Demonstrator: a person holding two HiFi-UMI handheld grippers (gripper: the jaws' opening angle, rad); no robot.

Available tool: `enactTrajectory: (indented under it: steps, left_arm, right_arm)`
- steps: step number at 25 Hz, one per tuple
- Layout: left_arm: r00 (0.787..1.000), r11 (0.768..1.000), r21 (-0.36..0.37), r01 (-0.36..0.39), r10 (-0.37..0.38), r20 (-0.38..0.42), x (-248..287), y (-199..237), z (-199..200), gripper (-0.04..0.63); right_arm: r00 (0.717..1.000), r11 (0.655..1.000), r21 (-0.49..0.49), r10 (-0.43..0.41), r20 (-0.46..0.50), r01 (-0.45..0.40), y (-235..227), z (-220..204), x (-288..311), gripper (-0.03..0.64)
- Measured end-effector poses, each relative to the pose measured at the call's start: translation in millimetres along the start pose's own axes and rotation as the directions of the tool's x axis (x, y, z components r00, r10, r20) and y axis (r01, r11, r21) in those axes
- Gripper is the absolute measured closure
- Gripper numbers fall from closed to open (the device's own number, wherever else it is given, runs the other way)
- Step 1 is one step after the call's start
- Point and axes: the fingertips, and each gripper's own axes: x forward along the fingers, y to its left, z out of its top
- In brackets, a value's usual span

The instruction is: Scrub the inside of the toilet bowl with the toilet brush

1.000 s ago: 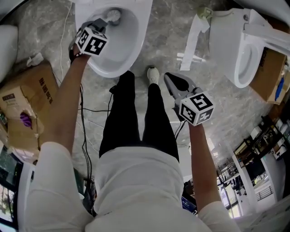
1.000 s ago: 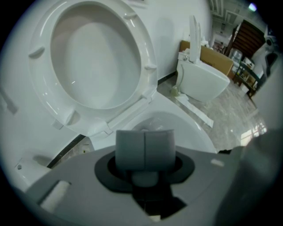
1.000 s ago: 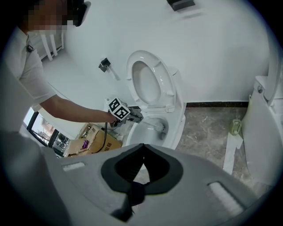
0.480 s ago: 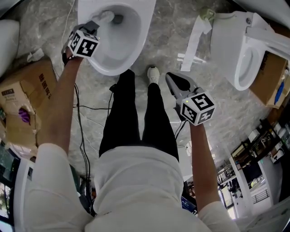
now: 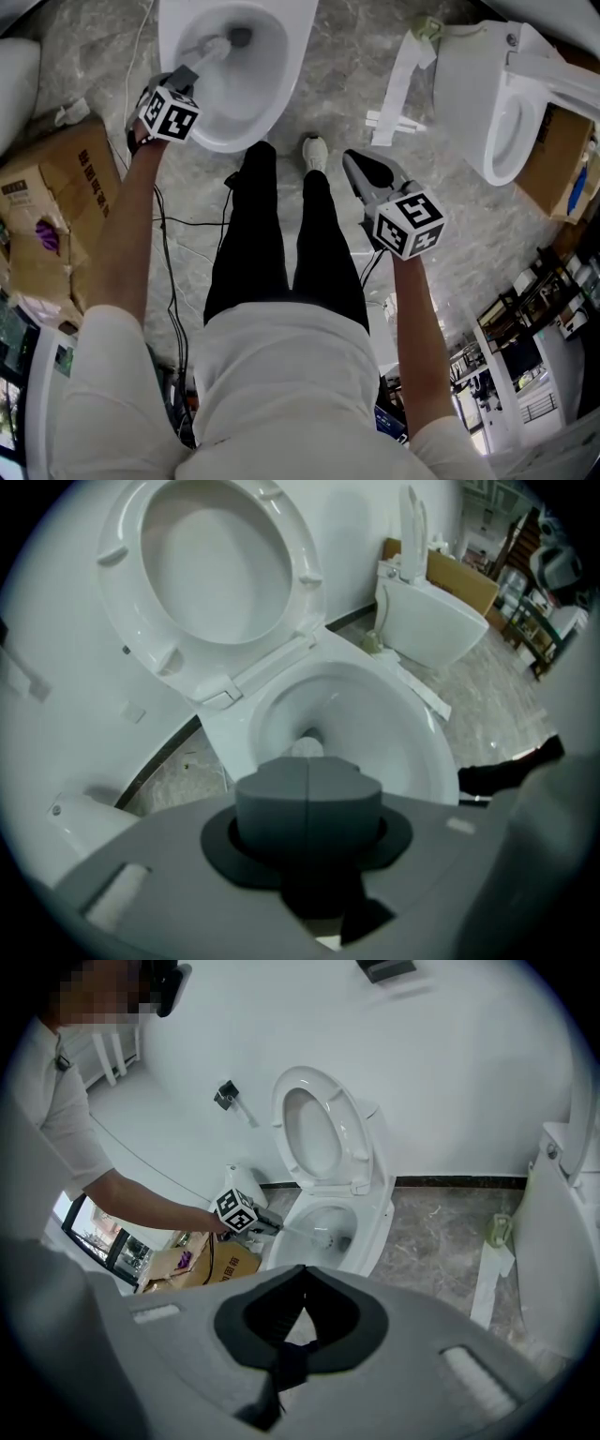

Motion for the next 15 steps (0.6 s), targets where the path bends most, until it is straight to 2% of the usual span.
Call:
enactTrajectory:
  steps: [15]
  left_arm:
    - [0.997,0.996,0.046,0.077,-0.075,-0.033,9.6,-59.4,-4.8,0.442]
  right_arm:
    - [1.000,1.000,0.010,-0.007,0.015,0.007,4.7,-12.6,-10.2,0.617]
